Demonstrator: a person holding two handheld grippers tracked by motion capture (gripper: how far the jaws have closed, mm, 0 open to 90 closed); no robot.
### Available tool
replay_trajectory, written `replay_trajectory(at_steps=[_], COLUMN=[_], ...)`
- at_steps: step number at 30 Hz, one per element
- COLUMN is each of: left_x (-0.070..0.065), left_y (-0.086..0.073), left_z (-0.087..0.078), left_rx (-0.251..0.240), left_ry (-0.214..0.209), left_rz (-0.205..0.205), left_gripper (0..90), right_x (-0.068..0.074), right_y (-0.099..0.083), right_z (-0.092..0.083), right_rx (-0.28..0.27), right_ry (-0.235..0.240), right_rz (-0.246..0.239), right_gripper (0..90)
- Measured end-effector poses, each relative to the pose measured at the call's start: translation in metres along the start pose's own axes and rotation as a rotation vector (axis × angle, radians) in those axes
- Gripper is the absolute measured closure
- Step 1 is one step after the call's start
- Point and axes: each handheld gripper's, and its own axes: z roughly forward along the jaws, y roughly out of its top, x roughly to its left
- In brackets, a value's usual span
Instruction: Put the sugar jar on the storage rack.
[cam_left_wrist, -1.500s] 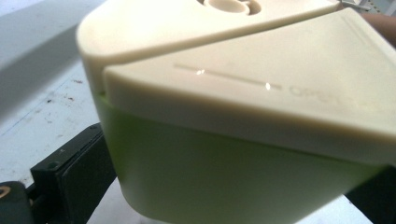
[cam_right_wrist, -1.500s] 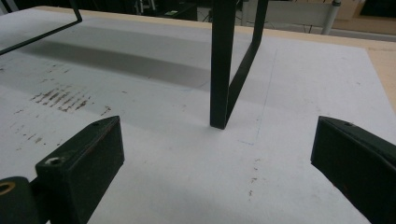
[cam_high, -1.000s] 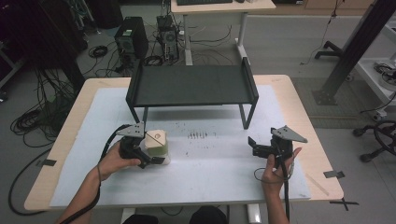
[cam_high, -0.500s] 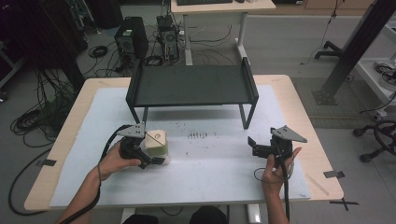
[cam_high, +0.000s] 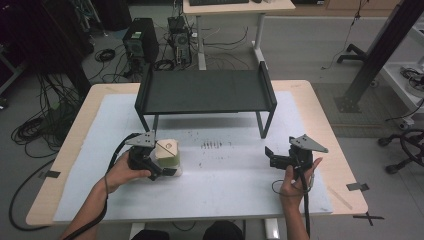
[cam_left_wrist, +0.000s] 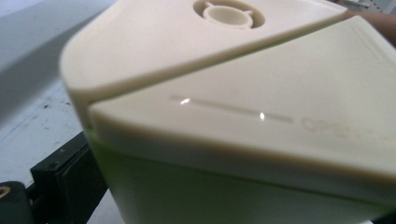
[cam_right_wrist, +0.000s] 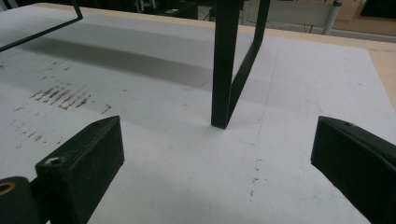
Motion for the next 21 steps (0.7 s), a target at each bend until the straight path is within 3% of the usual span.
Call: replay_trajectory(at_steps=[21], left_x=[-0.0002], left_y=[-0.0009], left_z=[0.0011], left_rx=[-0.003], left_ry=[0.001], left_rz=[0.0], left_gripper=[1.2], right_x=[-0.0001], right_y=[-0.0001], right_z=[-0.0004], right_rx=[-0.003], right_ry=[0.0], right_rz=[0.002], right_gripper=[2.5])
